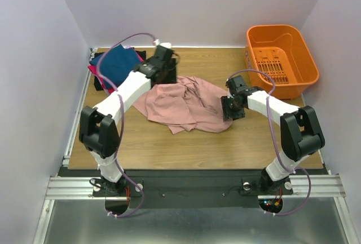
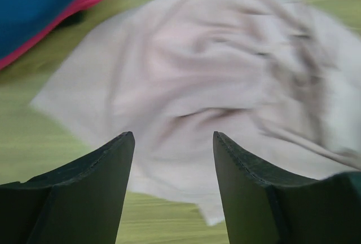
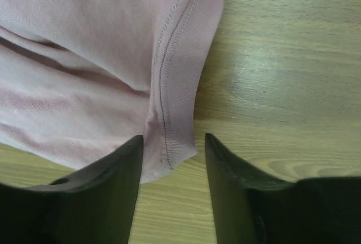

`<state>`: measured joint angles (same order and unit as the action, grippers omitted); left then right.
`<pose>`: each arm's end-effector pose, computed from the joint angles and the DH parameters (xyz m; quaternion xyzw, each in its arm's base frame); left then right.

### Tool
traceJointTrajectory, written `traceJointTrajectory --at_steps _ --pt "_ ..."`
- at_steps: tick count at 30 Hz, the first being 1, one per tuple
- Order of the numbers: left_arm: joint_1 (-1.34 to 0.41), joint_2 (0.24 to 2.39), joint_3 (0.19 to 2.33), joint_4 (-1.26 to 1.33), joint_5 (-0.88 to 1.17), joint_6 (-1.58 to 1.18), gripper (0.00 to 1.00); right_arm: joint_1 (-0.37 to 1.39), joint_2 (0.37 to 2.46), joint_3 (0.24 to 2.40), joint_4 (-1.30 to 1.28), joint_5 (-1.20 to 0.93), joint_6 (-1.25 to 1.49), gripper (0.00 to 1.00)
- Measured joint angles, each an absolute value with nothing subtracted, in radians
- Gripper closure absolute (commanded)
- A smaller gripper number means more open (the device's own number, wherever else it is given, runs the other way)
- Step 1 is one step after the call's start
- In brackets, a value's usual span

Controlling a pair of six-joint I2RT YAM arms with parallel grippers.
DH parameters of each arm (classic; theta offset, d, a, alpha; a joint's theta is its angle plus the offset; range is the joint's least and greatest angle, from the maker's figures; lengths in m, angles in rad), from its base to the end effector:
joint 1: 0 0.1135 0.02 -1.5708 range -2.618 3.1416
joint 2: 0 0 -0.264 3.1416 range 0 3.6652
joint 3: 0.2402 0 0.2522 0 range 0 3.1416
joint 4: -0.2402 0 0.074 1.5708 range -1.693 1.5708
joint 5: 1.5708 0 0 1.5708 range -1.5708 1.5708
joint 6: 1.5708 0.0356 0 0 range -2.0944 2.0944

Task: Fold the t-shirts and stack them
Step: Flatten the tshirt out

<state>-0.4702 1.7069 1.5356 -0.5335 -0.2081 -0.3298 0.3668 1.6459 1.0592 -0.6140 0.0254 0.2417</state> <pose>0.3513 -0.1703 0.3219 0.0199 0.9036 -0.0757 0.4211 0.2959 0.1127 0.1889 -0.0591 0.9811 0.0432 0.1793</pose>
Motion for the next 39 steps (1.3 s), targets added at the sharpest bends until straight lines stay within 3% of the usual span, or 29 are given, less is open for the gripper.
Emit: traceJointTrajectory --at_steps 6,14,34,36,37,39 --pt "-0.682 1.829 1.685 -0.544 -0.118 -0.303 0.34 0.367 1.646 1.06 -0.621 0.02 0.259 0.32" --pt "-0.706 1.97 1.623 -0.638 0.02 -0.273 0.34 0.367 1.69 1.1 -0.62 -0.024 0.293 0.25" --pt "-0.777 2.014 1.523 -0.677 0.101 -0.278 0.32 0.353 1.717 1.102 -0.62 -0.061 0.311 0.23" --pt "-0.777 2.015 1.519 -0.677 0.101 -0.278 0.37 0.352 1.717 1.102 -0.62 -0.061 0.311 0.23" --pt "-0.777 2.015 1.519 -0.675 0.101 -0.278 0.5 0.352 1.717 1.102 -0.619 -0.06 0.311 0.23" --pt "-0.777 2.015 1.519 -0.671 0.1 -0.28 0.63 0.352 1.717 1.102 -0.619 -0.06 0.311 0.29"
